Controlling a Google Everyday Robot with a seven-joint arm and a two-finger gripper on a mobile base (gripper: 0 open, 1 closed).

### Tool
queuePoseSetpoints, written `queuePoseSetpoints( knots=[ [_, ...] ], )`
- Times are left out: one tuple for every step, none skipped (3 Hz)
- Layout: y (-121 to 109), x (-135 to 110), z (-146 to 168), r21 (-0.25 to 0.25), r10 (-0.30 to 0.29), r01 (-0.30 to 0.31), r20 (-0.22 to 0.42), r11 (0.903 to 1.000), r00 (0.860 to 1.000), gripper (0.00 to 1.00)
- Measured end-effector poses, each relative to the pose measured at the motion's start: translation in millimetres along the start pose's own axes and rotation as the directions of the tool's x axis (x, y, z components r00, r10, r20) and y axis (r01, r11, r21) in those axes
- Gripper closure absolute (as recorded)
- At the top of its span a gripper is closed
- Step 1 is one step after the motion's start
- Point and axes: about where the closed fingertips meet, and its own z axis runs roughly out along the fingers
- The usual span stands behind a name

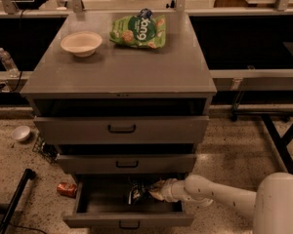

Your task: Place blue chip bag into bottom drawer

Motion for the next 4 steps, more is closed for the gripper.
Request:
queuePoseSetpoints(
  knots=[
    [3.0,9.5,10.4,-0.012,0.004,-0.004,-0.010,0.9999,1.000,0.15],
    [5.2,13.3,9.7,-0.002,0.016,-0.016,-0.009,0.9999,1.000,0.00],
    [7.8,8.8,-10.8,0.047,0.070,-0.072,0.044,0.9963,0.997,0.26],
    [14.6,13.7,-44.8,0.082,0.100,-0.107,0.093,0.9908,0.991,0.50]
  ],
)
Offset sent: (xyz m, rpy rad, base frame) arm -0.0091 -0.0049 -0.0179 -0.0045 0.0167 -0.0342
